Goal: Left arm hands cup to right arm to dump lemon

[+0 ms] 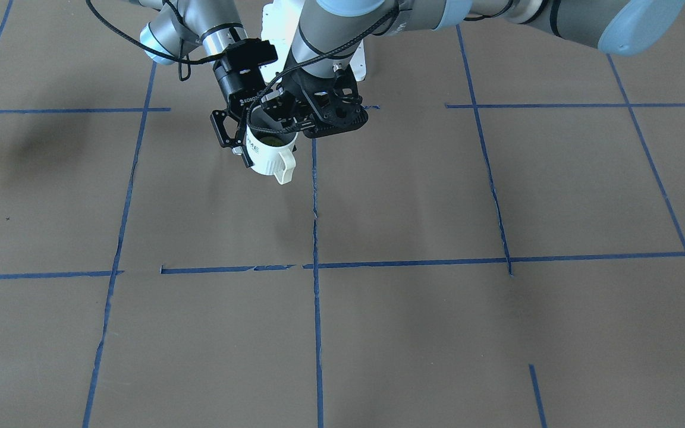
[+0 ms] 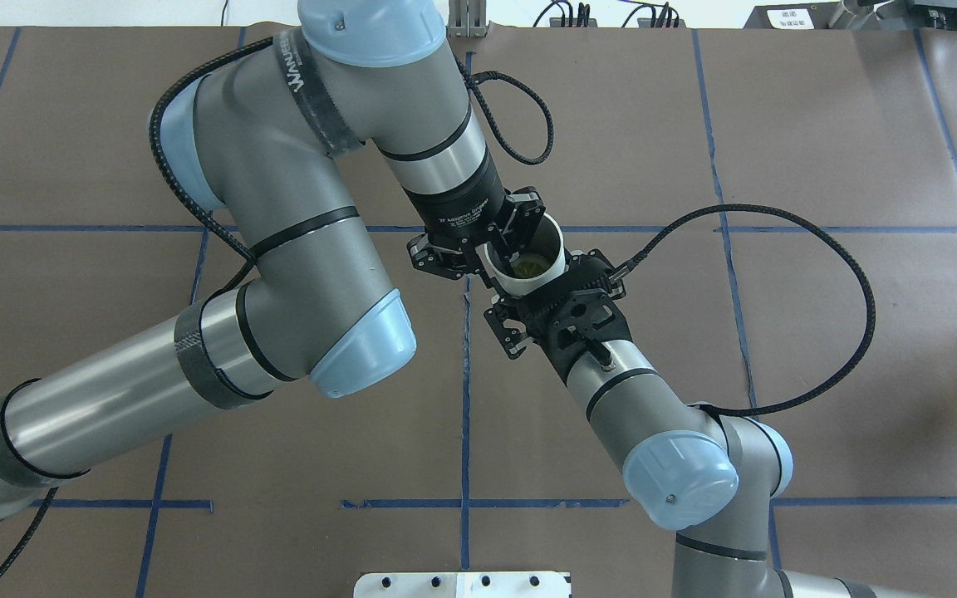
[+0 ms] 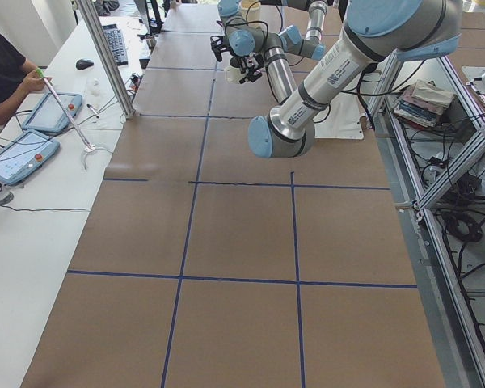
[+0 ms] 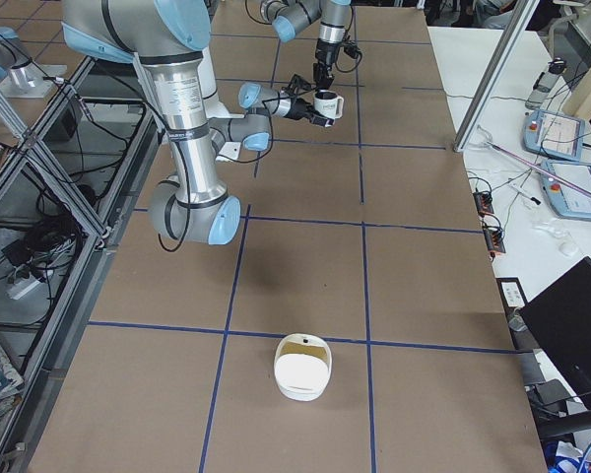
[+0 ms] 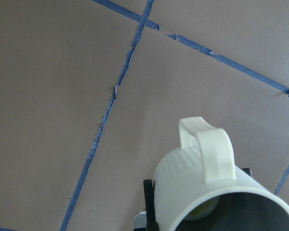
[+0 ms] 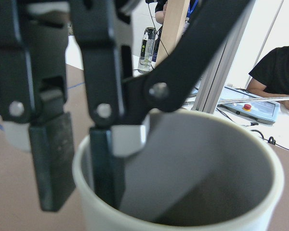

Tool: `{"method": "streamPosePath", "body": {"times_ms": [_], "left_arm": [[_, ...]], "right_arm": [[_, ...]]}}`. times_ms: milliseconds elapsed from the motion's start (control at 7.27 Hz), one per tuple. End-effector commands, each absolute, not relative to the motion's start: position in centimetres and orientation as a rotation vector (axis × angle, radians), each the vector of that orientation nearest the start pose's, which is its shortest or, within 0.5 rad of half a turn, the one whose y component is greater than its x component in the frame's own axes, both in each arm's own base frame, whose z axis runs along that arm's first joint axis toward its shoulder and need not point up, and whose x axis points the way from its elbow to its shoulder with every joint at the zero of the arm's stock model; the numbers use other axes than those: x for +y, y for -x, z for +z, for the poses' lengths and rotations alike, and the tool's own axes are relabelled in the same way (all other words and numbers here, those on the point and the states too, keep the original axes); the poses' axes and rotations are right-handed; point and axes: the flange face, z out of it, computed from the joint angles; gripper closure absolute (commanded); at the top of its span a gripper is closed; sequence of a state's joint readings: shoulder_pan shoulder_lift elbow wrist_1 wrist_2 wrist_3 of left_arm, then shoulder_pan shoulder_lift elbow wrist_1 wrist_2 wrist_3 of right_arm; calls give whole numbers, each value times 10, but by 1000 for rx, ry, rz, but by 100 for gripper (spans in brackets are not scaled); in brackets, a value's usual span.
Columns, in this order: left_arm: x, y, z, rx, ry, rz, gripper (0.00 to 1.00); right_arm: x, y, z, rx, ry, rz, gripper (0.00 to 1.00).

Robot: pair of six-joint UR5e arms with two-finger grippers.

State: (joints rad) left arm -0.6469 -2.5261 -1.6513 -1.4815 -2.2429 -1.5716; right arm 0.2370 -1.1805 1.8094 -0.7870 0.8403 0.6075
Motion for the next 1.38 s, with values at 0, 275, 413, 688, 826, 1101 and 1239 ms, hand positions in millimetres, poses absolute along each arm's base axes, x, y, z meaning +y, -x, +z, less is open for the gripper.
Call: {"method": "streamPosePath", "body": {"times_ms": [0,275,413,688,826,1101,1239], "left_arm": [[-459,-488,31,1069,291,-258,0],[-461,-449,14,1128,241,-268,0],[-462,-447,15,1129,240,-272,0],[-462,-445,15,1131,236,-275,0],[-463,-446,20,1123,240,-279,0],[-465,-446,22,1119,216,-292,0],[-465,-445,25,1115,217,-295,0]], "right_arm": [[-328,504,242,-752,-1239,-81,71],[-326,471,276,-706,-1241,-62,71],[-320,439,307,-701,-1229,-23,72],[-327,367,379,-707,-1220,101,74],[-322,324,422,-735,-1210,165,75],[-309,274,472,-833,-1148,314,76],[-304,248,506,-830,-1132,334,77]]}}
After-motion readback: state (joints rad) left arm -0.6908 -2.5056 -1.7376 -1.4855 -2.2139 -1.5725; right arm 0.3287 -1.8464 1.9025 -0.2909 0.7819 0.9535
